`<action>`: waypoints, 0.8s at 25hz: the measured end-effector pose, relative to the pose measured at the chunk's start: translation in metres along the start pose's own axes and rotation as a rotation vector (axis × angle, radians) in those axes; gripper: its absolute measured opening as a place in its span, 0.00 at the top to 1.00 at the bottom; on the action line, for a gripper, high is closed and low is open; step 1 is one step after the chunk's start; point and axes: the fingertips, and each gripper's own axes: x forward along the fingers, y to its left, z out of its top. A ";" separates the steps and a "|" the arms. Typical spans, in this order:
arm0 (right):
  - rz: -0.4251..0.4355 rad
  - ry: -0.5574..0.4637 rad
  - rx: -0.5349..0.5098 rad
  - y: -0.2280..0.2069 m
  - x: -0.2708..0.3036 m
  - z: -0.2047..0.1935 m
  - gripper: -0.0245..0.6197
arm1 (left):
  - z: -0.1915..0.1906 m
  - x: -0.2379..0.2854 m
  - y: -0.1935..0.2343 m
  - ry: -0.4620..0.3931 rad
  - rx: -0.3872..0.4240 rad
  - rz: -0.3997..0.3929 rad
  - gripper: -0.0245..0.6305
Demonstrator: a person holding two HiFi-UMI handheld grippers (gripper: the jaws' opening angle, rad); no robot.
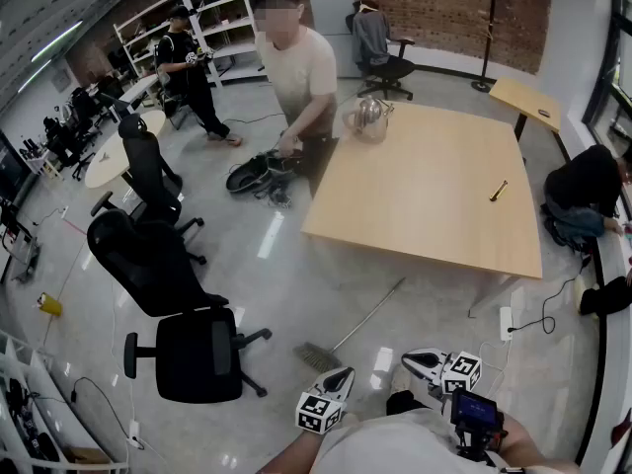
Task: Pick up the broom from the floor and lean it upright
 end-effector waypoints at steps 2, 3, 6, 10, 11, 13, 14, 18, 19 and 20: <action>0.022 0.014 -0.003 -0.020 0.001 0.009 0.94 | 0.010 0.020 0.001 0.001 0.003 0.008 0.94; 0.032 0.021 -0.004 -0.030 0.002 0.013 0.94 | 0.015 0.029 0.002 0.000 0.003 0.012 0.94; 0.058 0.031 -0.004 -0.054 0.004 0.026 0.94 | 0.031 0.052 0.004 -0.010 0.000 0.025 0.94; 0.094 0.037 0.006 -0.080 0.002 0.033 0.94 | 0.045 0.079 0.005 -0.015 -0.003 0.049 0.94; 0.106 0.039 0.009 -0.085 0.003 0.034 0.94 | 0.048 0.085 0.008 -0.016 -0.003 0.059 0.94; 0.133 0.046 0.005 -0.094 0.006 0.036 0.94 | 0.054 0.092 0.013 -0.022 -0.004 0.083 0.94; 0.147 0.051 -0.002 -0.098 0.008 0.038 0.94 | 0.058 0.095 0.015 -0.026 -0.003 0.095 0.94; 0.169 0.059 -0.003 -0.113 0.013 0.048 0.94 | 0.071 0.100 0.020 -0.028 -0.012 0.133 0.94; 0.168 0.060 0.002 -0.115 0.014 0.048 0.94 | 0.070 0.099 0.021 -0.023 -0.017 0.139 0.94; 0.168 0.060 0.004 -0.117 0.015 0.047 0.94 | 0.067 0.098 0.022 -0.018 -0.021 0.145 0.94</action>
